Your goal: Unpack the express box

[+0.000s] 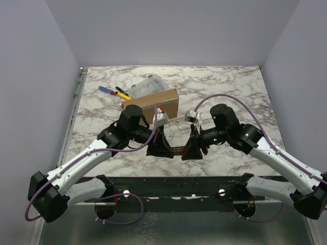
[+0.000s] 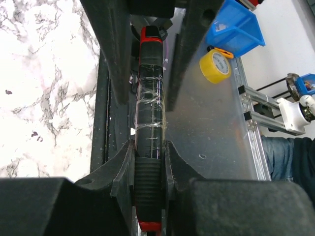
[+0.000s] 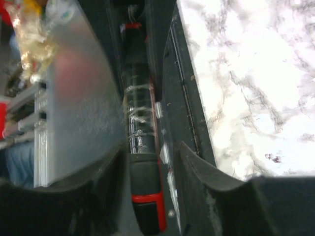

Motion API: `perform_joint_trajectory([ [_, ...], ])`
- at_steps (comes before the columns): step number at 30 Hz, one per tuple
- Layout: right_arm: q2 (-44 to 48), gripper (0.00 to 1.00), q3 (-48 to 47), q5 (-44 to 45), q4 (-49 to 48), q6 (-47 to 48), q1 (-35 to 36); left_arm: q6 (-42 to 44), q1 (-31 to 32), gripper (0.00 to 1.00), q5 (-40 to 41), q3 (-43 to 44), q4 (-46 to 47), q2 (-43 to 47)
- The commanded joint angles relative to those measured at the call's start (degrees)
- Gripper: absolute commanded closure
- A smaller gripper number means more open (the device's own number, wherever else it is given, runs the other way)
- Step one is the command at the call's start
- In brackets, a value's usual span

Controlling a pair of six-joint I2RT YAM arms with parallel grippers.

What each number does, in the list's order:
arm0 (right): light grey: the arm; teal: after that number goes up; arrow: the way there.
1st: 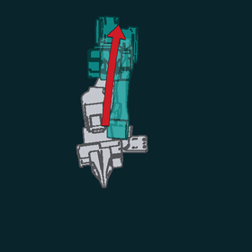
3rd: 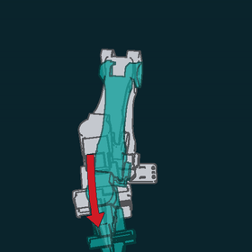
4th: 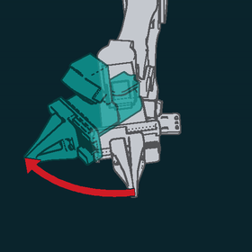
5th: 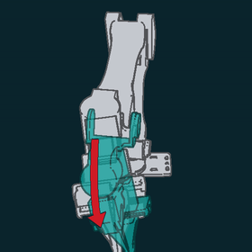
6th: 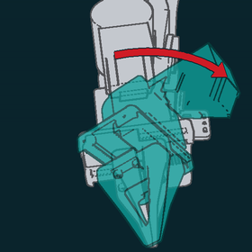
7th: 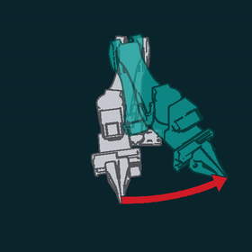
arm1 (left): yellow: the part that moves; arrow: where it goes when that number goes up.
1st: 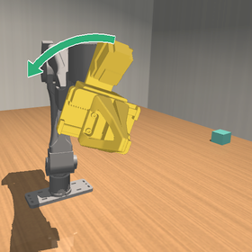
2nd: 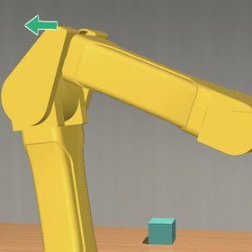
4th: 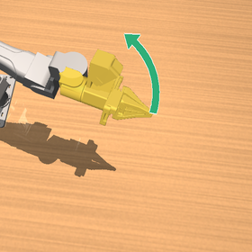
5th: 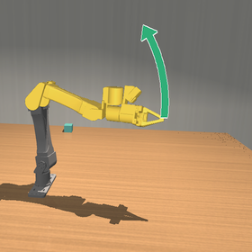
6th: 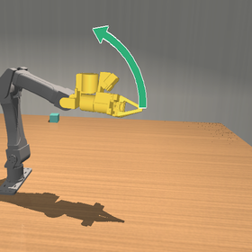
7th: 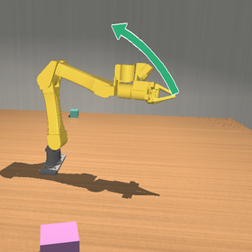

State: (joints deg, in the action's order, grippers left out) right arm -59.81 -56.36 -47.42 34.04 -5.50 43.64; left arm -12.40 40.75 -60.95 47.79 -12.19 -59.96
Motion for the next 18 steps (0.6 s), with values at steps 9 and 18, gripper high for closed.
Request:
perform_joint_trajectory([
  [9, 18.52, 0.00, 12.38, 33.42, -30.09, -22.30, -0.20, -5.65, -0.07, 1.00, 13.92, 2.66, 8.41, 5.38],
  [18, 13.95, 0.01, 16.20, 23.18, -58.01, -36.79, -0.13, -32.47, -0.06, 1.00, 19.34, -4.47, 44.30, 4.95],
])
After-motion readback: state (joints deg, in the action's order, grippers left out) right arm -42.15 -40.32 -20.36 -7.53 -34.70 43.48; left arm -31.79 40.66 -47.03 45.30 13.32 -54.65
